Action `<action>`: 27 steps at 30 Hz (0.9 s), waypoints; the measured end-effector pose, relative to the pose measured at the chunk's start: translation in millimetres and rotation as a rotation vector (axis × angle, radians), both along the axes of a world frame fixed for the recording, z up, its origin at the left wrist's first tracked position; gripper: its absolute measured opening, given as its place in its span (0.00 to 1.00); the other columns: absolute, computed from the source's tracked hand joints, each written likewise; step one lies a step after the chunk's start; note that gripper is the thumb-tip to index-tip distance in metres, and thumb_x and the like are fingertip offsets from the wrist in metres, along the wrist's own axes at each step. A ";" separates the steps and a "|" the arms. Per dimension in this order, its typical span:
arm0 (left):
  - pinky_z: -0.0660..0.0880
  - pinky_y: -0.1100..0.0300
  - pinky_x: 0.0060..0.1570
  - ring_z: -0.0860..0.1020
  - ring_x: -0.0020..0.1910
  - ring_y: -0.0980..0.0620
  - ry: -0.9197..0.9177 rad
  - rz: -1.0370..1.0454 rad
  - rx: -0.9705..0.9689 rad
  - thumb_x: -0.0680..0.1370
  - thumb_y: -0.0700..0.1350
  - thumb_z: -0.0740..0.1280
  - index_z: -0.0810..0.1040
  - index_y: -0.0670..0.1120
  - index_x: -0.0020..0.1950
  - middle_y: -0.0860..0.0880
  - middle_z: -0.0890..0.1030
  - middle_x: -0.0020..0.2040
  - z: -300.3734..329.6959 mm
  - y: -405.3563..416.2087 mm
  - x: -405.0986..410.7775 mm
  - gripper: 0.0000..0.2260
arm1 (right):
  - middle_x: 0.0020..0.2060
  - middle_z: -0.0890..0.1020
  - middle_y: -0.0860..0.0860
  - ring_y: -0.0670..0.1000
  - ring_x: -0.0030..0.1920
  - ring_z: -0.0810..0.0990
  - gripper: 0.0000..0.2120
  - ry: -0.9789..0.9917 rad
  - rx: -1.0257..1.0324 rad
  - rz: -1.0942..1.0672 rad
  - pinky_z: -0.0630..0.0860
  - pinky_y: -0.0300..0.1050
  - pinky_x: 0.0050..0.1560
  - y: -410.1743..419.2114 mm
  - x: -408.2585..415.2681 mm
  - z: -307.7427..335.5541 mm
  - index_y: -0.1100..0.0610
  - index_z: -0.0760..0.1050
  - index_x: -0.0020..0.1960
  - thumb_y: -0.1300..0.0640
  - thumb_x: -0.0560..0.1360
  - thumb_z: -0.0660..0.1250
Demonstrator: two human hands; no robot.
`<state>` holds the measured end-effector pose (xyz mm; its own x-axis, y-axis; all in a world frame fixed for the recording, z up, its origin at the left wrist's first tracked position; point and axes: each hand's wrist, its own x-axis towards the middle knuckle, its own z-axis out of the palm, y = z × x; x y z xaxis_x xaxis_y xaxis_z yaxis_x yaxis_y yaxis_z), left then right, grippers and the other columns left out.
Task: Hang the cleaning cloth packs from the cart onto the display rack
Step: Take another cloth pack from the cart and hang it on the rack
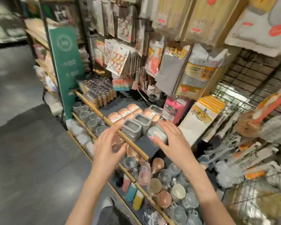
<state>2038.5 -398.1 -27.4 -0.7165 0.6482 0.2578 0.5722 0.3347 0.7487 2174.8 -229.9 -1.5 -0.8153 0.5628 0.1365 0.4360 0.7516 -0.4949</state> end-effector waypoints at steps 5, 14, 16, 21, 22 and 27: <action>0.59 0.42 0.71 0.63 0.73 0.49 0.038 0.270 -0.058 0.73 0.46 0.72 0.69 0.55 0.70 0.54 0.70 0.71 1.3 -89.8 1.1 0.27 | 0.75 0.56 0.41 0.40 0.74 0.47 0.33 -0.003 -0.013 0.253 0.46 0.49 0.76 -63.5 -44.2 4.1 0.46 0.55 0.75 0.36 0.75 0.57; 0.57 0.44 0.72 0.61 0.75 0.48 0.036 0.725 -0.059 0.73 0.46 0.73 0.68 0.52 0.71 0.52 0.68 0.73 4.4 -247.1 -19.7 0.28 | 0.75 0.57 0.43 0.43 0.75 0.48 0.33 -0.009 0.043 0.689 0.42 0.47 0.75 -205.2 -146.6 11.1 0.48 0.55 0.75 0.37 0.75 0.58; 0.57 0.48 0.73 0.60 0.75 0.49 0.043 0.813 -0.056 0.73 0.46 0.72 0.68 0.52 0.72 0.53 0.67 0.73 4.5 -284.1 -26.3 0.28 | 0.75 0.57 0.44 0.44 0.76 0.48 0.33 -0.011 0.040 0.774 0.44 0.48 0.75 -245.1 -169.4 12.5 0.49 0.55 0.75 0.38 0.75 0.58; 0.56 0.48 0.72 0.61 0.74 0.48 0.004 0.981 -0.048 0.73 0.46 0.73 0.68 0.52 0.72 0.51 0.67 0.73 2.7 -381.1 -45.2 0.29 | 0.75 0.58 0.45 0.45 0.76 0.49 0.33 0.002 0.069 0.965 0.47 0.51 0.75 -353.6 -218.9 8.1 0.51 0.56 0.75 0.40 0.75 0.60; 0.56 0.47 0.71 0.62 0.74 0.48 -0.001 1.016 -0.042 0.73 0.45 0.73 0.68 0.52 0.72 0.51 0.68 0.73 2.3 -401.1 -48.6 0.29 | 0.75 0.59 0.45 0.45 0.76 0.50 0.33 0.004 0.067 0.999 0.47 0.51 0.75 -376.7 -228.5 7.2 0.51 0.56 0.75 0.40 0.75 0.60; 0.63 0.46 0.66 0.69 0.67 0.47 0.041 1.166 -0.018 0.70 0.43 0.74 0.72 0.49 0.68 0.46 0.74 0.67 -2.2 -503.3 -58.0 0.28 | 0.75 0.59 0.46 0.47 0.76 0.50 0.33 -0.006 0.083 1.176 0.47 0.51 0.75 -490.3 -268.0 -6.5 0.52 0.56 0.75 0.40 0.75 0.60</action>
<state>1980.5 -901.4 -29.7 -0.8715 -0.3939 0.2921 -0.0656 0.6839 0.7266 1906.8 -720.2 -8.0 -0.8278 -0.5454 0.1318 -0.5440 0.7227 -0.4263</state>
